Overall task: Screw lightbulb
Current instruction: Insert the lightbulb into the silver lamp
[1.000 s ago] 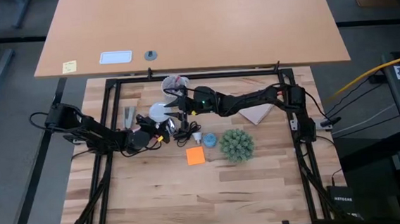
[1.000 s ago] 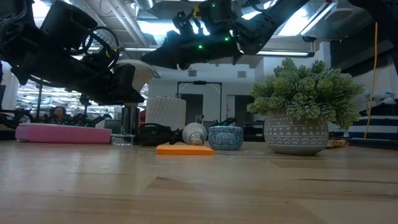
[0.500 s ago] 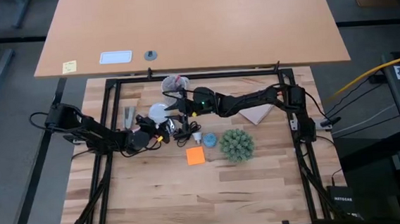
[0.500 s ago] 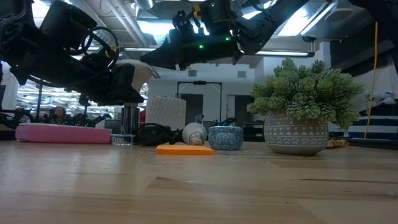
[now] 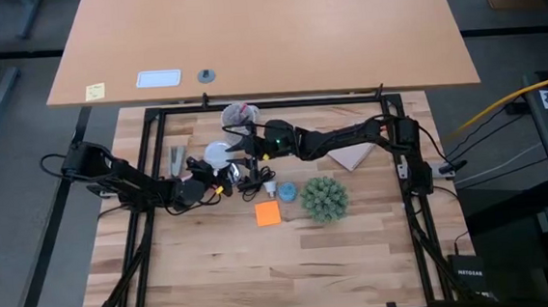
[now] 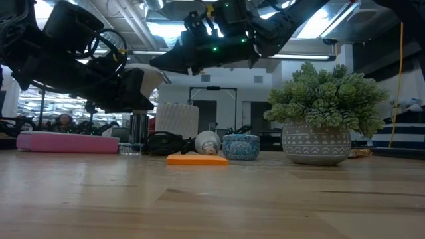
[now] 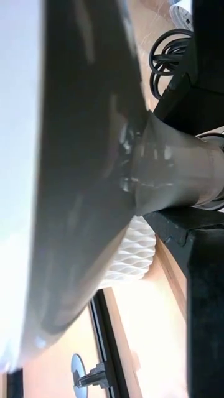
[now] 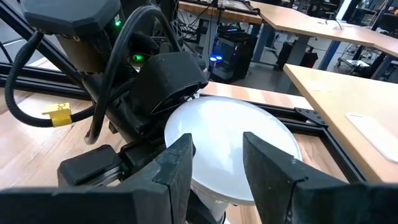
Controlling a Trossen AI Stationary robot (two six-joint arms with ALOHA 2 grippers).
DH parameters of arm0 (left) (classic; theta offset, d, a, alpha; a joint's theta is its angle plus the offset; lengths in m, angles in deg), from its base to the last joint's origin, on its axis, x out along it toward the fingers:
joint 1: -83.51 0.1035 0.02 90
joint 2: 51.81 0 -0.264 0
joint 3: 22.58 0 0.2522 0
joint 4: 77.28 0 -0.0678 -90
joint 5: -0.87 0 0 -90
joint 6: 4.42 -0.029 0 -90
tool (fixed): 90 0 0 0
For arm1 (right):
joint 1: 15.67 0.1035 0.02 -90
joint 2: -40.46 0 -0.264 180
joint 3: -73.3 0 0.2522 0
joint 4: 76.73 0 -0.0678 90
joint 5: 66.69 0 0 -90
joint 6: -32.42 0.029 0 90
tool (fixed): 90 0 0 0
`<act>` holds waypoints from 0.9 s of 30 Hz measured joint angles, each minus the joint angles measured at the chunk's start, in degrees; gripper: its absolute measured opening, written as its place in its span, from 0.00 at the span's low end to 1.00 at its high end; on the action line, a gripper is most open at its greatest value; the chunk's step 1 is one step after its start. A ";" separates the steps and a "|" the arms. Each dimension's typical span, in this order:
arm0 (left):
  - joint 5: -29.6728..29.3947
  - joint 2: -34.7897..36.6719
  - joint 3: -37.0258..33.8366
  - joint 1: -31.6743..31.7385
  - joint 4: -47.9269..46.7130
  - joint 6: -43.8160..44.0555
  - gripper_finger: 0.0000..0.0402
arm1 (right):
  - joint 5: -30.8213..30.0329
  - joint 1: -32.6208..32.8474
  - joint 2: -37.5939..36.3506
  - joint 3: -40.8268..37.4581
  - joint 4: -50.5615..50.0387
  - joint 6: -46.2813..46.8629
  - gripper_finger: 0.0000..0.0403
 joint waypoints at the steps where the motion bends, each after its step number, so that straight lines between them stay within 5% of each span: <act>1: 0.02 0.00 0.00 0.00 0.03 -0.21 0.38 | 0.00 0.00 0.00 0.00 -0.16 -0.02 0.35; 15: 1.25 -0.02 0.09 -0.17 -0.24 0.23 0.60 | -0.02 0.00 0.07 0.00 -0.29 -0.13 0.35; 27: -3.38 -0.09 0.04 -4.31 -0.68 -2.82 0.59 | 0.04 0.02 0.09 -0.04 -0.33 -0.11 0.35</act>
